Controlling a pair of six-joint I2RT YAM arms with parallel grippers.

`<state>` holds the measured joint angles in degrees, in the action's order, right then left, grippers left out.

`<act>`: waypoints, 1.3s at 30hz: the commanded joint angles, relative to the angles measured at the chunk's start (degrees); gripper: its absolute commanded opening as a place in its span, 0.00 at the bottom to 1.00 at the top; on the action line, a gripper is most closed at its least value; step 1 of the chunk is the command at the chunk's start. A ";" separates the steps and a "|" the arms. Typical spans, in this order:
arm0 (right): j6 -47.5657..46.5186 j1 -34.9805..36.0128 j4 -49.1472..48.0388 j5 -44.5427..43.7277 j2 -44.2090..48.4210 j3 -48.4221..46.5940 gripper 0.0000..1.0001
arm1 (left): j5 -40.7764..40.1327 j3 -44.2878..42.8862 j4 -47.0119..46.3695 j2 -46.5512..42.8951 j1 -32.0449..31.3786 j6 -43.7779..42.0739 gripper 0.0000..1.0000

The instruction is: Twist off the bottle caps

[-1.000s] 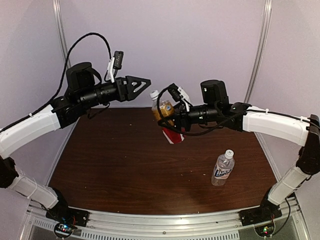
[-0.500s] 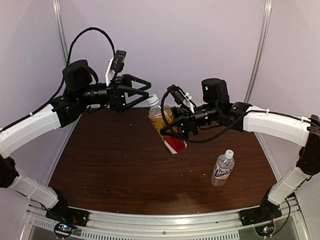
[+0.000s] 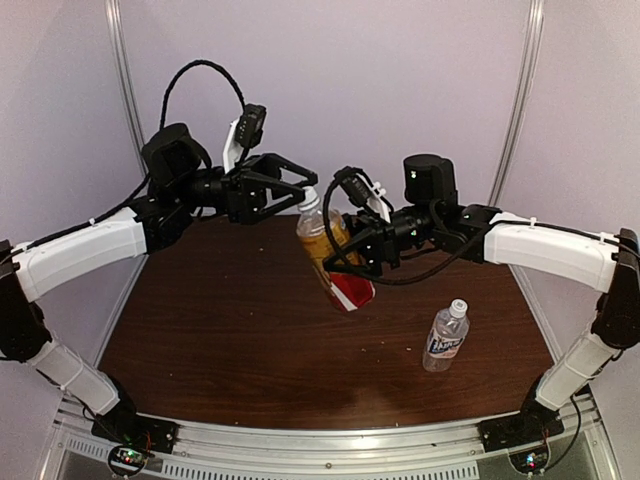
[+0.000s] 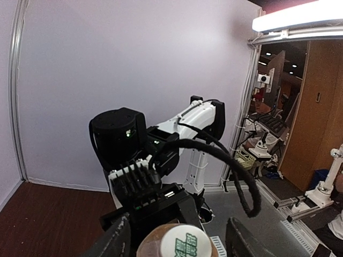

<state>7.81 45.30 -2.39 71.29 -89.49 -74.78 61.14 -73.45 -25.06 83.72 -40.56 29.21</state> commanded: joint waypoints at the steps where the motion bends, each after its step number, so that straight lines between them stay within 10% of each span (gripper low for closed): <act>1: 0.84 0.31 -2.27 1.80 -0.89 -2.27 0.63 | 2.94 -0.75 -7.28 1.13 0.30 3.74 0.59; 28: -0.89 -0.03 0.06 -3.04 -1.35 -3.23 0.61 | -0.33 1.99 -6.49 0.56 0.28 3.17 0.25; 39: -5.48 0.03 6.27 -33.32 1.23 -4.38 0.63 | -35.64 -2.75 18.08 -3.75 -2.76 0.41 0.12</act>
<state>4.01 45.01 2.13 54.89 -90.21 -77.87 45.36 -72.71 -16.95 81.60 -40.82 29.63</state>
